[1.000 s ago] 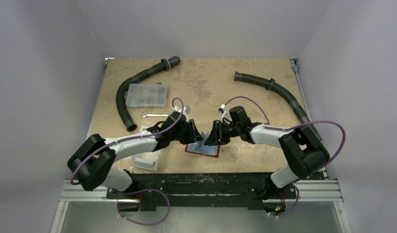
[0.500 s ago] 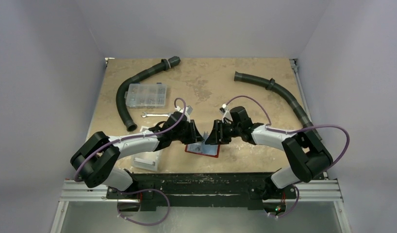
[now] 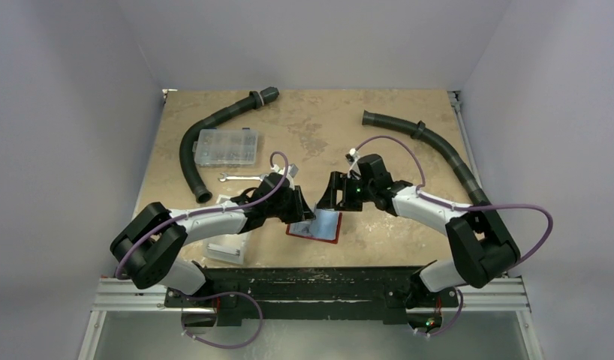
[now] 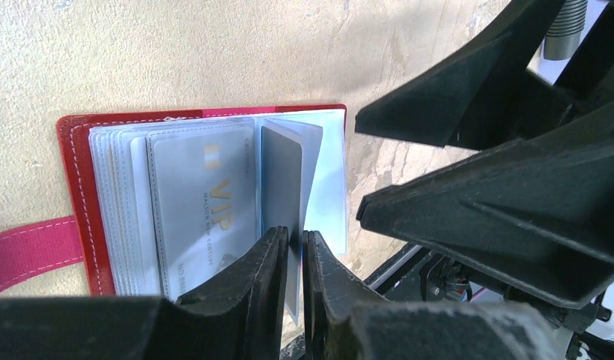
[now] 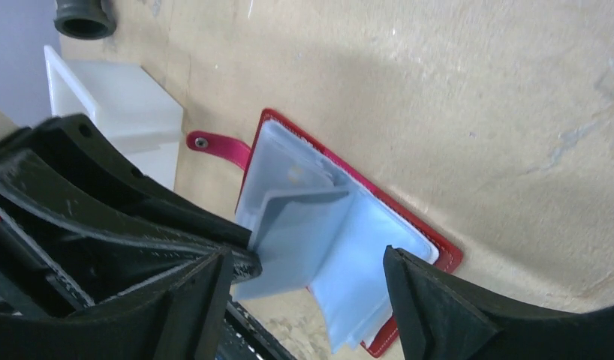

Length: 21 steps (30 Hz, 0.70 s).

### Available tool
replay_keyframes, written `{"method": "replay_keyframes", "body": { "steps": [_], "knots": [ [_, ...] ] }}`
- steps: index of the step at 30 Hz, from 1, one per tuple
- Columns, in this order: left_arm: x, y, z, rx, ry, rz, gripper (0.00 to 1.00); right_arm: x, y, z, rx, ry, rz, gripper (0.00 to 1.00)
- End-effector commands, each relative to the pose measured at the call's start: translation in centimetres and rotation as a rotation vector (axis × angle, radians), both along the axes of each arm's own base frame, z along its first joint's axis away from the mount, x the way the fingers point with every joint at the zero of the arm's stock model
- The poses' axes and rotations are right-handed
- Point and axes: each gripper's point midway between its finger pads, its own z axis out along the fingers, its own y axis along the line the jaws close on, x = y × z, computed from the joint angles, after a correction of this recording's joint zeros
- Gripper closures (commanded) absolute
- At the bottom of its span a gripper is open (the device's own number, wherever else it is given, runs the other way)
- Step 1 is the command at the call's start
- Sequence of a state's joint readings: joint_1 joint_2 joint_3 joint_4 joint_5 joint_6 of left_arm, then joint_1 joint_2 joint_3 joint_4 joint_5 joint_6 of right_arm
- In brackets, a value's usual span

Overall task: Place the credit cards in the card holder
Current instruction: Insert the credit card into the card holder.

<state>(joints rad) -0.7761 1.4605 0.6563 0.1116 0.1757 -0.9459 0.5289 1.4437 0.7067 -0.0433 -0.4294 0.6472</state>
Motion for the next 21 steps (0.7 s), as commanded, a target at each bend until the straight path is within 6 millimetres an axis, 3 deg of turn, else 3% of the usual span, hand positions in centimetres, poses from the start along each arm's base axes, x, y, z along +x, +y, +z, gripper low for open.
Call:
{"method": "replay_keyframes", "body": {
  "steps": [1, 7, 14, 21],
  "knots": [
    [0.4, -0.3, 0.3, -0.015, -0.033, -0.016, 0.83, 2.3, 0.3, 0.7, -0.037, -0.050, -0.032, 0.17],
    [0.3, -0.3, 0.3, -0.015, -0.031, -0.020, 0.83, 3.4, 0.1, -0.4, -0.088, -0.046, -0.044, 0.17],
    [0.2, -0.3, 0.4, -0.018, -0.030, -0.021, 0.83, 2.9, 0.1, -1.5, -0.120, -0.037, -0.030, 0.21],
    [0.8, 1.0, 1.5, 0.019, -0.053, 0.000, 0.65, 1.4, -2.4, -3.3, -0.226, -0.045, -0.032, 0.26]
  ]
}}
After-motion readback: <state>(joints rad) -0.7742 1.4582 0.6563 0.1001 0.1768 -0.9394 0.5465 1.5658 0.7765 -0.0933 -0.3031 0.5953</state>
